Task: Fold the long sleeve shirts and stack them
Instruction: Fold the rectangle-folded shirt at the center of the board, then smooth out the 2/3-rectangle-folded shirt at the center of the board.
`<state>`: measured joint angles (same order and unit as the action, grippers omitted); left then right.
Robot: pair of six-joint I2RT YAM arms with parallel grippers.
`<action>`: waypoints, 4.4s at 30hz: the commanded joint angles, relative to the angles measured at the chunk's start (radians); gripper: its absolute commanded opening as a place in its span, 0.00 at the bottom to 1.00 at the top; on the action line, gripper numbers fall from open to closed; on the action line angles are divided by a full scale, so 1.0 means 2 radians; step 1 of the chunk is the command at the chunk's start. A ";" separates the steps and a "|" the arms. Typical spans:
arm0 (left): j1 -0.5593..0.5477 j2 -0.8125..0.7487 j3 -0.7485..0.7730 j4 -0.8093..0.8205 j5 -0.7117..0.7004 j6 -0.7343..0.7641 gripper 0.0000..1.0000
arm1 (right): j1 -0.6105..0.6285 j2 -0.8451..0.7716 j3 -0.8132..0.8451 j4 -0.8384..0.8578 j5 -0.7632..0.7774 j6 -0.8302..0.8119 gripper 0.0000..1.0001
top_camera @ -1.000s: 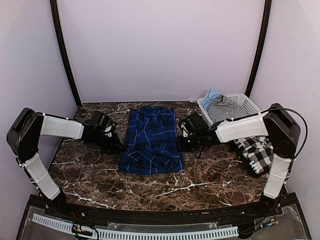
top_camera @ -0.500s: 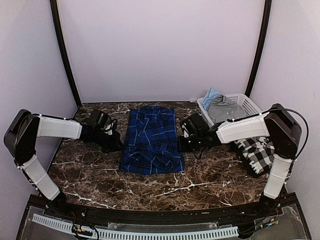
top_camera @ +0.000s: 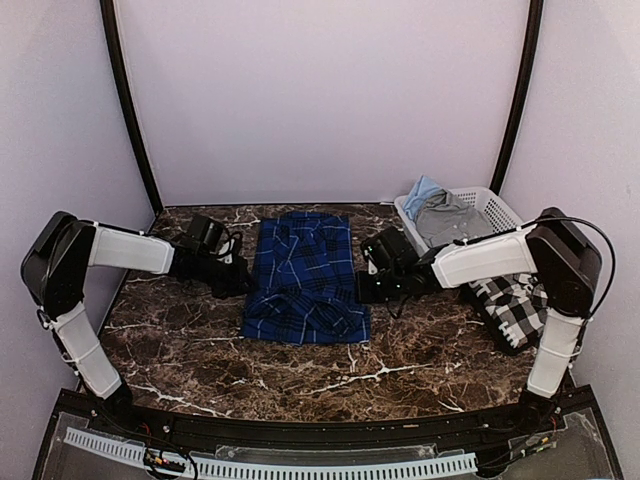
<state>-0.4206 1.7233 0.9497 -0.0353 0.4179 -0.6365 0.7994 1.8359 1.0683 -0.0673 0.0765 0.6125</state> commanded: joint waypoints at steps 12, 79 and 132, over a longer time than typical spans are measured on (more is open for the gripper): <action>0.001 -0.021 0.007 -0.043 -0.082 -0.016 0.30 | -0.013 0.028 0.054 -0.010 0.006 -0.047 0.25; -0.067 -0.073 -0.012 0.000 -0.089 -0.089 0.00 | -0.010 0.004 0.076 -0.024 0.002 -0.033 0.00; -0.036 -0.141 -0.054 0.007 -0.068 -0.060 0.19 | -0.082 0.129 0.222 -0.059 -0.077 -0.114 0.14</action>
<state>-0.4492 1.5124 0.9276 0.0097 0.3031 -0.7456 0.6800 2.0205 1.4208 -0.2092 -0.0353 0.4114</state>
